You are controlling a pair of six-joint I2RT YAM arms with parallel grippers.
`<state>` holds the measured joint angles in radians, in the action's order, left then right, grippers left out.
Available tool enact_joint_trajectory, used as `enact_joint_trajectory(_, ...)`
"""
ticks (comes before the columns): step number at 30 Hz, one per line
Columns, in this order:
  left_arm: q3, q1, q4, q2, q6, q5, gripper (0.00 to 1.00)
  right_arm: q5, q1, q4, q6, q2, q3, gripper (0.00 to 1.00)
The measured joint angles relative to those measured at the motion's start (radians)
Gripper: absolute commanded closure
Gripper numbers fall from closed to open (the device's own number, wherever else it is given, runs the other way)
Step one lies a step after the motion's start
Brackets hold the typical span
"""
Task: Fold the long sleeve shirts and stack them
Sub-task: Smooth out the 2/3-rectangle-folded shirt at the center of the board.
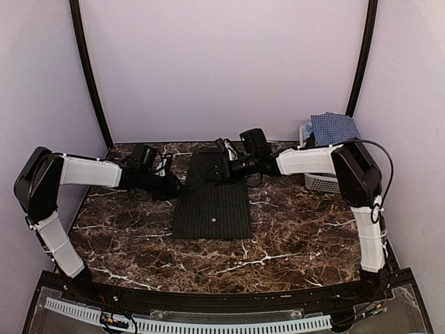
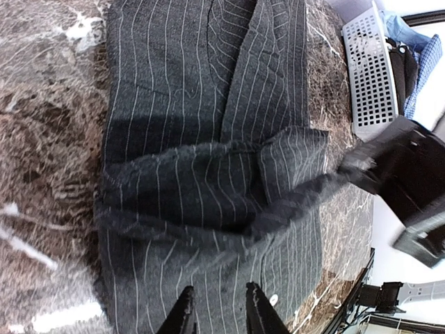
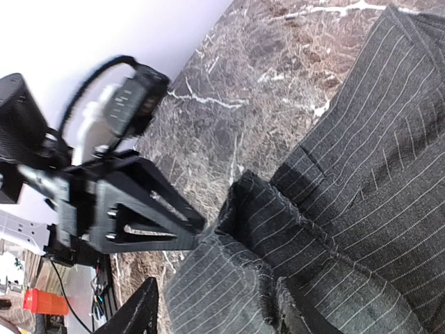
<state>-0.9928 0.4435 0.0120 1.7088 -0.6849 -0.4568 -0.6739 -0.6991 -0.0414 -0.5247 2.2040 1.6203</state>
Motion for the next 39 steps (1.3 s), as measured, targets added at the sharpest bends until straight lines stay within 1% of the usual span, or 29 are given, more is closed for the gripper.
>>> enact_joint_trajectory(5,-0.062,0.006,-0.02,0.086,0.001,-0.005,0.79,0.058,0.0,-0.023,0.0,-0.074,-0.073,0.48)
enact_joint_trajectory(9,-0.14,0.009,-0.032,0.175,0.005,-0.001,0.8,0.166,0.0,0.011,0.003,-0.12,-0.125,0.48)
enact_joint_trajectory(12,-0.201,0.01,-0.032,0.242,0.015,0.01,0.8,0.214,-0.001,0.027,0.003,-0.153,-0.168,0.51)
enact_joint_trajectory(15,-0.256,0.01,-0.029,0.298,0.025,0.019,0.8,0.235,-0.005,0.038,0.006,-0.154,-0.169,0.53)
enact_joint_trajectory(18,-0.293,0.01,-0.021,0.338,0.033,0.026,0.81,0.25,-0.023,0.066,0.012,-0.14,-0.145,0.58)
enact_joint_trajectory(20,-0.305,0.01,-0.012,0.351,0.038,0.028,0.81,0.253,-0.035,0.08,0.018,-0.112,-0.108,0.61)
enact_joint_trajectory(23,-0.323,0.01,-0.001,0.366,0.045,0.029,0.81,0.264,-0.047,0.102,0.024,-0.053,-0.043,0.63)
enact_joint_trajectory(28,-0.337,0.01,0.011,0.377,0.053,0.029,0.81,0.314,-0.05,0.165,0.047,0.005,-0.026,0.69)
enact_joint_trajectory(32,-0.362,0.01,0.032,0.383,0.057,0.028,0.8,0.373,-0.04,0.177,0.052,0.012,-0.083,0.7)
enact_joint_trajectory(34,-0.383,0.01,0.048,0.385,0.063,0.028,0.8,0.365,-0.025,0.14,0.048,0.007,-0.123,0.7)
enact_joint_trajectory(39,-0.425,0.009,0.063,0.385,0.08,0.029,0.78,0.364,0.006,0.111,0.029,-0.037,-0.19,0.69)
